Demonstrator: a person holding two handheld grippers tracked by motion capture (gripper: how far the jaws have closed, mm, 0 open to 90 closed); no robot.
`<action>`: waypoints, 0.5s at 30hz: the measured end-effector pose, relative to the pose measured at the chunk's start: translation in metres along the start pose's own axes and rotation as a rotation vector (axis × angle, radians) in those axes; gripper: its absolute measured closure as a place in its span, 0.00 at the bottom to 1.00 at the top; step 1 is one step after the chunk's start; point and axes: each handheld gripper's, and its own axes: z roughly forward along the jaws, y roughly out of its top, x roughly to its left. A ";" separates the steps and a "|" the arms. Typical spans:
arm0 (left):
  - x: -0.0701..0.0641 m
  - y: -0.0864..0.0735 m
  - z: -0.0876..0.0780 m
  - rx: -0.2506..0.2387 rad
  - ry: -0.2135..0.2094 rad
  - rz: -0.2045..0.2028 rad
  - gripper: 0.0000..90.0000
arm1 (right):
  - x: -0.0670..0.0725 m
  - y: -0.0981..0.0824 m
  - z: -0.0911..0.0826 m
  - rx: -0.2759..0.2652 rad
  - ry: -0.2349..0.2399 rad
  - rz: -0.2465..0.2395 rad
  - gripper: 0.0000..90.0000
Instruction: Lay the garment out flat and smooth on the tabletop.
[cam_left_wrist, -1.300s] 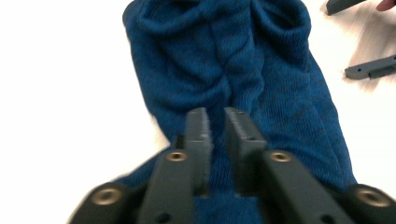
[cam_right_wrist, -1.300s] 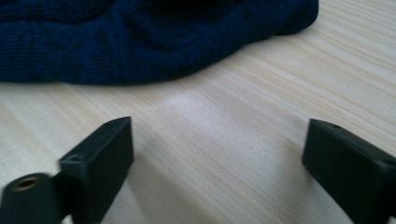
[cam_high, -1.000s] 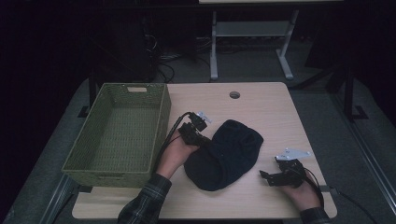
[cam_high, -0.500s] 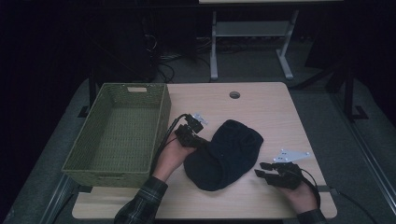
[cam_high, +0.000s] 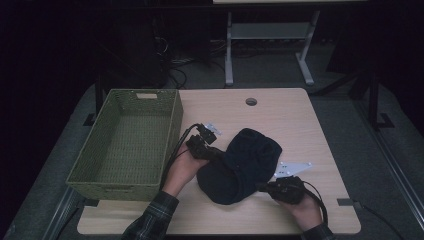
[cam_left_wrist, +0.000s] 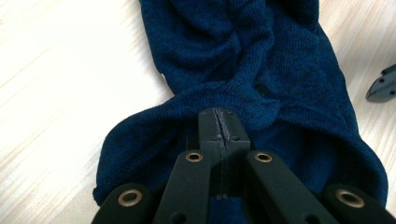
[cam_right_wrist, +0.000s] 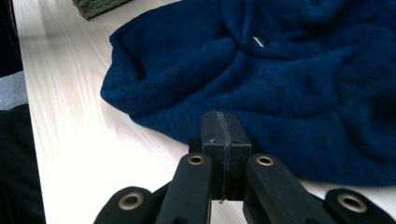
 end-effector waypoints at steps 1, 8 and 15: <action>0.000 0.000 0.000 -0.003 0.001 -0.003 0.99 | 0.002 0.002 0.003 0.004 0.002 -0.002 1.00; -0.001 0.000 0.000 0.004 -0.006 0.003 0.99 | 0.010 0.009 0.028 0.068 0.000 -0.029 1.00; -0.001 -0.001 0.002 0.008 -0.007 0.004 0.99 | 0.010 0.007 0.036 0.115 -0.027 -0.053 1.00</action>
